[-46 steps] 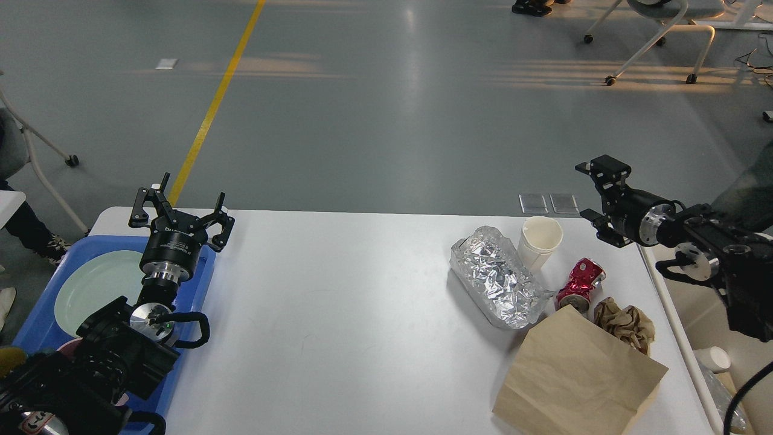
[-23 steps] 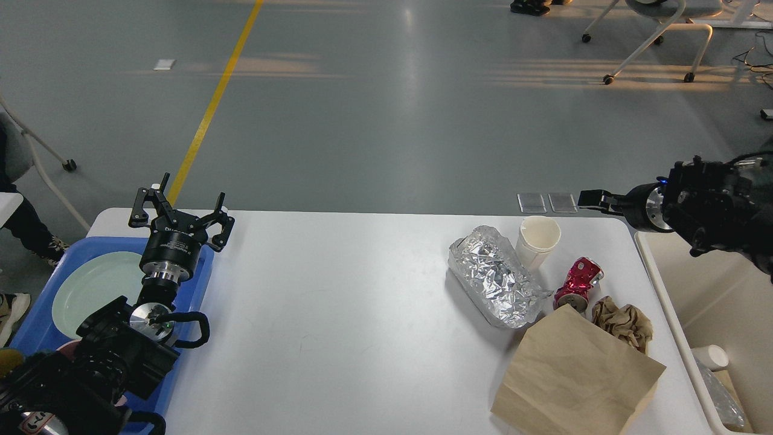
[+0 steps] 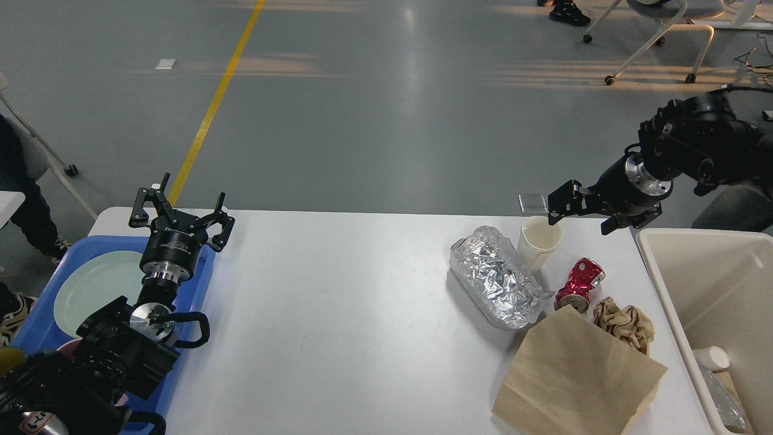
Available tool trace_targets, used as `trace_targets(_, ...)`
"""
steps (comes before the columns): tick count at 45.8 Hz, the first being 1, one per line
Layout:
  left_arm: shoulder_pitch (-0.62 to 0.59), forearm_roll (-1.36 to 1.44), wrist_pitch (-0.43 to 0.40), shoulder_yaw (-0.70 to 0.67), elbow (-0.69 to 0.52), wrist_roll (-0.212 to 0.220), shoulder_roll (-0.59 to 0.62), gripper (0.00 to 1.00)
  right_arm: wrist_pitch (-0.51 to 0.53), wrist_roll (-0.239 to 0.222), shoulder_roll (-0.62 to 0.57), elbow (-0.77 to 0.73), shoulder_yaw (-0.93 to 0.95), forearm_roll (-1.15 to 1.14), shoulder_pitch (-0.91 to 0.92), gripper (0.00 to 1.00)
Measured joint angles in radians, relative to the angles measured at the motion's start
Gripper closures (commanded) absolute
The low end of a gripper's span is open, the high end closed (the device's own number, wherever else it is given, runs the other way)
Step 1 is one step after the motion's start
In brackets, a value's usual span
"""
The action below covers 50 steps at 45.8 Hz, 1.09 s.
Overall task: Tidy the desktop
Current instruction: 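Reach the right gripper to the paper cup and grasp it, then lift the paper cup and drop it into the white bin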
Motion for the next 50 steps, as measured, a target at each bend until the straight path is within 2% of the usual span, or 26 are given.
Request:
trace_targets(6,0.000,0.000,0.000,0.000,0.000,0.000,0.000,0.04,0.036,0.001,-0.001,0.049,-0.091,0.001,0.125,0.00)
trace_targets(11,0.000,0.000,0.000,0.000,0.000,0.000,0.000,0.04,0.017,0.002,0.003,0.068,-0.147,0.003,0.172,0.00)
trace_targets(16,0.000,0.000,0.000,0.000,0.000,0.000,0.000,0.04,-0.083,0.001,0.014,0.001,-0.154,0.007,0.046,0.00)
trace_targets(18,0.000,0.000,0.000,0.000,0.000,0.000,0.000,0.04,-0.144,0.000,0.028,-0.038,-0.149,0.010,-0.018,0.00)
trace_targets(19,0.000,0.000,0.000,0.000,0.000,0.000,0.000,0.04,-0.212,0.000,0.049,-0.077,-0.141,0.011,-0.084,0.00)
trace_targets(24,0.000,0.000,0.000,0.000,0.000,0.000,0.000,0.04,-0.305,0.000,0.073,-0.131,-0.113,0.013,-0.170,0.00)
trace_targets(31,0.000,0.000,0.000,0.000,0.000,0.000,0.000,0.04,-0.372,0.000,0.103,-0.208,-0.055,0.014,-0.280,0.00)
trace_targets(41,0.000,0.000,0.000,0.000,0.000,0.000,0.000,0.04,-0.396,0.000,0.136,-0.259,-0.022,0.014,-0.362,0.00)
trace_targets(43,0.000,0.000,0.000,0.000,0.000,0.000,0.000,0.04,-0.400,0.000,0.142,-0.262,-0.021,0.014,-0.371,0.09)
trace_targets(48,0.000,0.000,0.000,0.000,0.000,0.000,0.000,0.04,-0.425,0.000,0.150,-0.272,-0.020,0.014,-0.388,0.66)
trace_targets(50,0.000,0.000,0.000,0.000,0.000,0.000,0.000,0.04,-0.431,-0.001,0.151,-0.273,-0.020,0.013,-0.392,0.83)
